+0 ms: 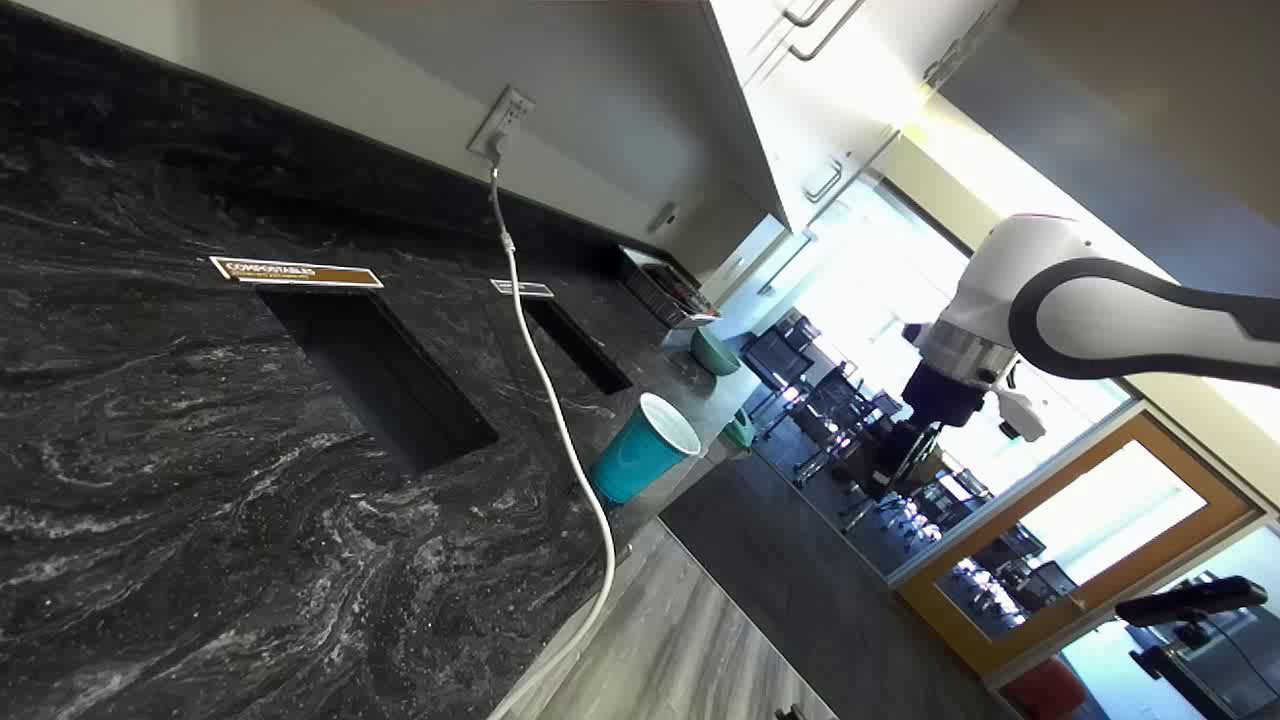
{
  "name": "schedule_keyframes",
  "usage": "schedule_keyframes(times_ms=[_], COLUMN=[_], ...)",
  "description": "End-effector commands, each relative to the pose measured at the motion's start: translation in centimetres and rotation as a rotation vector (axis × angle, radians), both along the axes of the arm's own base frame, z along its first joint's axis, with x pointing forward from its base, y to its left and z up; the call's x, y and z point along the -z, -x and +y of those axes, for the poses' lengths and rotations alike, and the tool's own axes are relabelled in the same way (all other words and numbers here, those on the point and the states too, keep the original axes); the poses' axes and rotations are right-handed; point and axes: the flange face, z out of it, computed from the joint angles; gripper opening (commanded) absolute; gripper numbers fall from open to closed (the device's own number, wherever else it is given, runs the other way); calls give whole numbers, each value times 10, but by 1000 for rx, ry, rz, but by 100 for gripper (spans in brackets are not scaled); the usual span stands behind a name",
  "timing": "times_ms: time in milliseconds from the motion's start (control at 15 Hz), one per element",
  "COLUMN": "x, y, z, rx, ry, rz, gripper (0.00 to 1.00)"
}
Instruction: Move the blue and white cup to the left side of the countertop
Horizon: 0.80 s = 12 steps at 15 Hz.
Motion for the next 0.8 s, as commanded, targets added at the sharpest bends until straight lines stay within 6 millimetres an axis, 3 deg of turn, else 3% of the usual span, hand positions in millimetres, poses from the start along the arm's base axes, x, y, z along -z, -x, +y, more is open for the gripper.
schedule_keyframes(times_ms=[0,400,733], x=[0,-3,-17], y=[0,-4,-42], z=[0,4,39], rx=[0,-6,-29], ry=[0,-8,-142], rz=[0,-39,-325], gripper=[100,100,100])
